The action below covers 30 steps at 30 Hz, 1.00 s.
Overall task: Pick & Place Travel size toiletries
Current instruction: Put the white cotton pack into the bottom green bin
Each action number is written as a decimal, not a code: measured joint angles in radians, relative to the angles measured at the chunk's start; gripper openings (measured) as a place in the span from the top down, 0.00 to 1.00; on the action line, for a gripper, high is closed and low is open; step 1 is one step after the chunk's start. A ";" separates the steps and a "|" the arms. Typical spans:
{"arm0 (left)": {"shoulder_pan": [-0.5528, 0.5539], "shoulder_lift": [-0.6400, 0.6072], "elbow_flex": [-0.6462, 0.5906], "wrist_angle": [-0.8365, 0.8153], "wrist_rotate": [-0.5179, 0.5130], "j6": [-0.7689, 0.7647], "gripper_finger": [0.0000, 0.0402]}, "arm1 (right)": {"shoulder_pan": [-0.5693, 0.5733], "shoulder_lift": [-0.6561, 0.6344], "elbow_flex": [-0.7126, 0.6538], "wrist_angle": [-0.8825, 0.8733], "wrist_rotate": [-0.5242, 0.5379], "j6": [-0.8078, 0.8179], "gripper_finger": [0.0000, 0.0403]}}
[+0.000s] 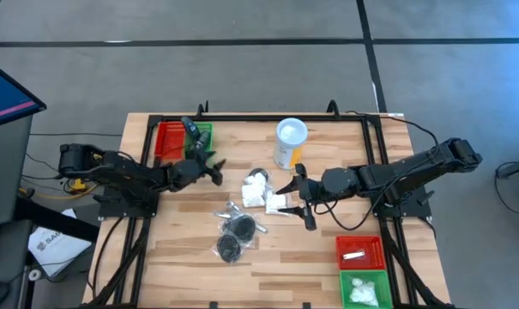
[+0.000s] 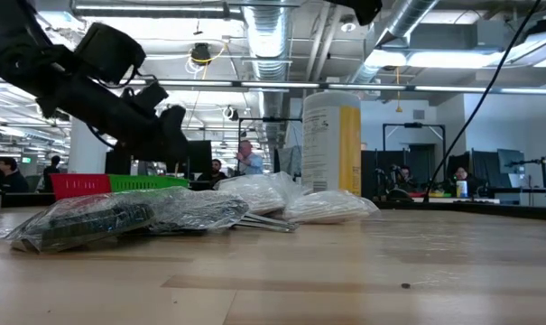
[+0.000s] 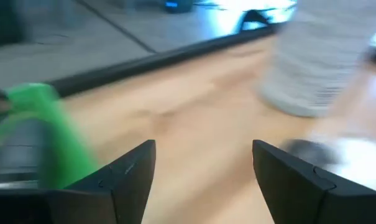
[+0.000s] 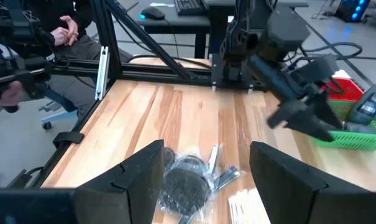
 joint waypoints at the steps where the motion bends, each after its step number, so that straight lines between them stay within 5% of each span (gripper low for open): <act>1: -0.013 0.000 0.000 0.016 0.032 -0.003 0.36 | 0.000 0.000 0.000 0.000 0.000 0.000 0.44; 18: -0.135 0.018 0.001 0.105 0.148 -0.002 0.41 | 0.000 0.000 -0.006 -0.011 0.000 0.001 0.44; 30: -0.134 0.230 0.137 0.110 0.269 0.000 0.41 | 0.004 0.000 -0.006 -0.046 0.000 0.027 0.44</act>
